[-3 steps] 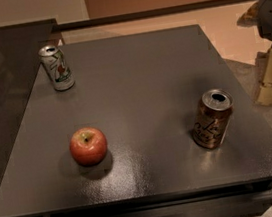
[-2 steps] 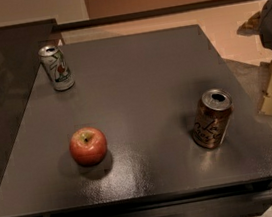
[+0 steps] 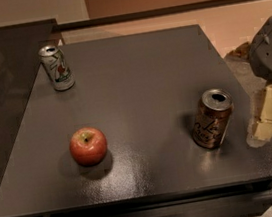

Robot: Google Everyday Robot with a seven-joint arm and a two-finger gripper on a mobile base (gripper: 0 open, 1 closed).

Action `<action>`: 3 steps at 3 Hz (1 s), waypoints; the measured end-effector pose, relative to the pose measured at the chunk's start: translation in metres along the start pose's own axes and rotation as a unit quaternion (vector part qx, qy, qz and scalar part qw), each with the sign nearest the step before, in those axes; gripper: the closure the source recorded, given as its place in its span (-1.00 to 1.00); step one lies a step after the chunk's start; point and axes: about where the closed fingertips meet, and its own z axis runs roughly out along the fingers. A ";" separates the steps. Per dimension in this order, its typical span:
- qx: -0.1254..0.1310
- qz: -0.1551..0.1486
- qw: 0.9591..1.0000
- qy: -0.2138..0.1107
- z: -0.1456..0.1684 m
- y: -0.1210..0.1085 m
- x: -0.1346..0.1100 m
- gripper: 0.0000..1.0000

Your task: Move orange can near apple

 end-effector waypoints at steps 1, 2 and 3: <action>-0.020 -0.006 1.000 -0.017 0.019 0.011 -0.007 -1.00; -0.033 -0.007 0.999 -0.030 0.029 0.015 -0.010 -1.00; -0.040 -0.011 0.998 -0.041 0.030 0.017 -0.017 -0.98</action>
Offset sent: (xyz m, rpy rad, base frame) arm -0.0088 0.0284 -0.0412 0.1025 0.0799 0.0599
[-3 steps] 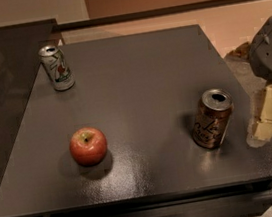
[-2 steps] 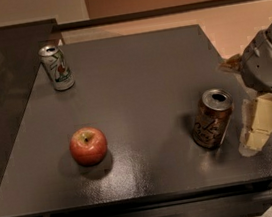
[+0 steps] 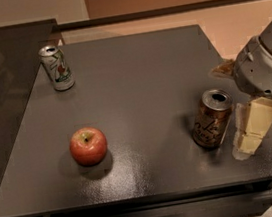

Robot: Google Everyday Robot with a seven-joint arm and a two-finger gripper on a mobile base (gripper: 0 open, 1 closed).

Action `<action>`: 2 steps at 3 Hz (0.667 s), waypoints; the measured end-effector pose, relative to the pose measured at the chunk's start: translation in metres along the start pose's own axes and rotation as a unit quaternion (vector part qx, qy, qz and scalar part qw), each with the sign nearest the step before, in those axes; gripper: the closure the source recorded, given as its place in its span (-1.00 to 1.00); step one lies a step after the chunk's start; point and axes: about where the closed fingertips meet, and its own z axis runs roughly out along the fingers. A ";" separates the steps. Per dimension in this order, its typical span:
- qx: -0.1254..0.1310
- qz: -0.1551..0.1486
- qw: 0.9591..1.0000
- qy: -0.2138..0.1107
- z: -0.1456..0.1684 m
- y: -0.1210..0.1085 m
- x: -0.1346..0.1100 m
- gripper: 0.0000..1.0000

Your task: Move orange can near apple

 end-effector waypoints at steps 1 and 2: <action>-0.003 -0.007 1.000 -0.011 0.002 0.002 -0.007 -0.65; -0.003 -0.007 1.000 -0.018 0.004 0.003 -0.010 -0.18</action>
Offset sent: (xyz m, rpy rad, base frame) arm 0.0000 0.0126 -0.0054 0.0562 0.0036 0.0183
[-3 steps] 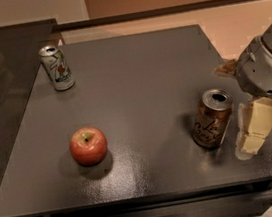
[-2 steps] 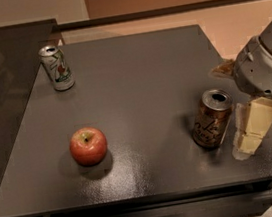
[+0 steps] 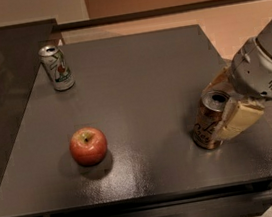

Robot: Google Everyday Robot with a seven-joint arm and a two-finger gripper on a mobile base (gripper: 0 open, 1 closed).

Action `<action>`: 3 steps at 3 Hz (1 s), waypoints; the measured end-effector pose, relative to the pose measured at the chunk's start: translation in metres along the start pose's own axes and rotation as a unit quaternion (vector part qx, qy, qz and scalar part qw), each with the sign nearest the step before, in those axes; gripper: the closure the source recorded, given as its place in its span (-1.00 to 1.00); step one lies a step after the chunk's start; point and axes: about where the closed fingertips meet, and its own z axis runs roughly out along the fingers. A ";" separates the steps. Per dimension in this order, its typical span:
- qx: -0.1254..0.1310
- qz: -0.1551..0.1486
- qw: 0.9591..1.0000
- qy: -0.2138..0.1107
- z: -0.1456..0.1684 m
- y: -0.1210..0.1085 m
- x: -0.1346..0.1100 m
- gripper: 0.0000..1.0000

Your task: Move orange can near apple

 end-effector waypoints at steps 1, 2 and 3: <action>0.005 0.000 1.000 -0.003 -0.002 -0.001 -0.002 0.28; 0.012 -0.007 1.000 -0.006 -0.007 -0.003 -0.017 0.74; 0.013 -0.025 1.000 -0.006 -0.008 -0.006 -0.044 1.00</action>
Offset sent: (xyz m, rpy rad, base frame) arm 0.0095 0.0270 0.0260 0.0122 -0.0449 0.0152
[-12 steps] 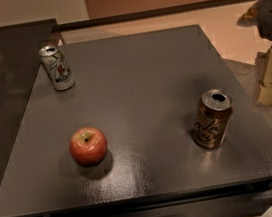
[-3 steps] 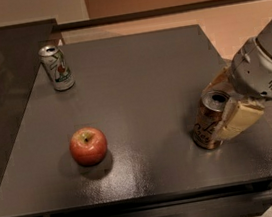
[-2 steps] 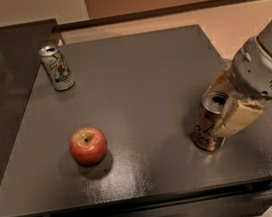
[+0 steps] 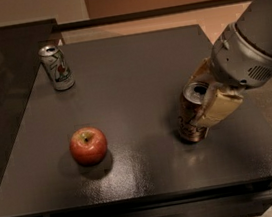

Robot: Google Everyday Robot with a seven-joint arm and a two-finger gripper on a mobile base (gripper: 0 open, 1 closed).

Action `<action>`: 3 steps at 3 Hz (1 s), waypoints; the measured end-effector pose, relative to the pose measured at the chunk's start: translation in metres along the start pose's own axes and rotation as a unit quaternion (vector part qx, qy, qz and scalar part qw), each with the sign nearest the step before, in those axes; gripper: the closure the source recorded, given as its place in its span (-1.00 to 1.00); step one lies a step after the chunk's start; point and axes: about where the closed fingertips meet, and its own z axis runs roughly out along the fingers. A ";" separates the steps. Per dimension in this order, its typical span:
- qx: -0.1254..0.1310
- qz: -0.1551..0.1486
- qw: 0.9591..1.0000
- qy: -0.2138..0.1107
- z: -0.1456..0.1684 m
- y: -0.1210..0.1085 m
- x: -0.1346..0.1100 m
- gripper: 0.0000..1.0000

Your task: Move orange can near apple

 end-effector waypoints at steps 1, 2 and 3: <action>-0.014 -0.023 1.000 0.002 0.011 0.003 -0.030 1.00; -0.033 -0.044 0.998 0.006 0.028 0.010 -0.053 1.00; -0.048 -0.056 0.997 0.004 0.045 0.012 -0.073 1.00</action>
Offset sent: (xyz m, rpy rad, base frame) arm -0.0056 0.0949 -0.0174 -0.0371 0.0643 0.1736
